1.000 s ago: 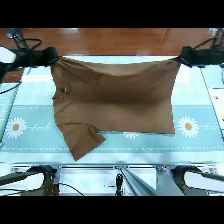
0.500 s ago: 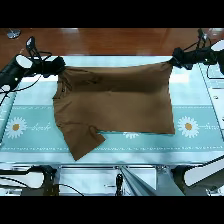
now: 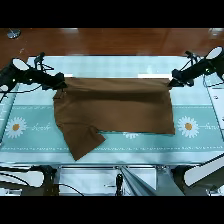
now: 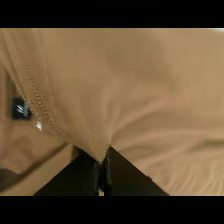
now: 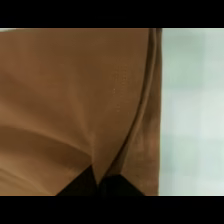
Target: Fold the shirts.
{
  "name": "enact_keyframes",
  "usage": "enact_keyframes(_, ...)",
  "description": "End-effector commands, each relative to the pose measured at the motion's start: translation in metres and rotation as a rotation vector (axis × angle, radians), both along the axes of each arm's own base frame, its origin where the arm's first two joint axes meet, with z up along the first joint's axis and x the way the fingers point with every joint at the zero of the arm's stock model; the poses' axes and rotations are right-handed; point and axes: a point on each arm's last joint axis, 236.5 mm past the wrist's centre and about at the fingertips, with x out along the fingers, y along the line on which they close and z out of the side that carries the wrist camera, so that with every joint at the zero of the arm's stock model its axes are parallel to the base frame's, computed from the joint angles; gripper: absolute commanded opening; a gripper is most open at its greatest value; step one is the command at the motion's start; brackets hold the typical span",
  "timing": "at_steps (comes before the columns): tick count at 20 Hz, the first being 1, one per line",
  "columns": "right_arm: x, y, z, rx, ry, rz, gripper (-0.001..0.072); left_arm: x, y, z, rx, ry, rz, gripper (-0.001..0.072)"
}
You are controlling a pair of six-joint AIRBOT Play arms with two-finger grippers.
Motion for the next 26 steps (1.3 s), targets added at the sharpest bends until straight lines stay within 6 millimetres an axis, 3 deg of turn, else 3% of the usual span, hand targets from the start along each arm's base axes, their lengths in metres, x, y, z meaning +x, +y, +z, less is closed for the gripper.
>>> enact_keyframes(1, -0.013, 0.009, -0.015, -0.007, 0.052, 0.016, 0.0299, -0.023, -0.011, -0.013, -0.024, 0.101, -0.062, 0.0075)
enact_keyframes(2, -0.018, 0.009, -0.013, -0.003, 0.069, 0.022, 0.0647, -0.032, -0.008, -0.013, -0.031, 0.145, -0.058, 0.0440)
enact_keyframes(3, -0.024, 0.004, -0.010, -0.014, 0.089, 0.032, 0.0623, -0.043, 0.000, -0.011, -0.015, 0.199, -0.072, 0.0706)
enact_keyframes(7, -0.046, -0.037, 0.029, -0.083, 0.077, -0.009, 0.0622, -0.095, 0.059, 0.011, 0.109, 0.378, -0.075, 0.0709)
enact_keyframes(9, -0.072, -0.050, 0.043, -0.121, 0.035, -0.049, 0.0619, -0.121, 0.068, 0.024, 0.105, 0.358, -0.061, 0.0707)
enact_keyframes(11, -0.100, -0.048, 0.042, -0.145, -0.039, -0.085, 0.0619, -0.154, 0.067, 0.015, 0.101, 0.363, -0.027, 0.0707)
enact_keyframes(14, -0.139, -0.011, 0.031, -0.067, -0.132, -0.142, 0.0619, -0.198, 0.064, -0.011, 0.071, 0.422, 0.110, 0.0706)
enact_keyframes(18, -0.179, 0.032, 0.023, 0.072, -0.141, -0.160, 0.0619, -0.212, 0.027, -0.024, -0.143, 0.379, 0.185, 0.0705)
enact_keyframes(20, -0.186, 0.037, 0.024, 0.082, -0.137, -0.153, 0.0619, -0.217, 0.006, -0.025, -0.225, 0.371, 0.155, 0.0706)
enact_keyframes(24, -0.176, 0.043, 0.032, 0.127, -0.169, -0.190, 0.0619, -0.231, -0.016, -0.046, -0.211, 0.380, 0.121, 0.0706)
enact_keyframes(25, -0.168, 0.040, 0.035, 0.127, -0.197, -0.212, 0.0619, -0.231, -0.020, -0.050, -0.196, 0.371, 0.110, 0.0705)
enact_keyframes(26, -0.155, 0.020, 0.040, 0.080, -0.249, -0.250, 0.0619, -0.231, -0.024, -0.052, -0.184, 0.362, 0.094, 0.0703)
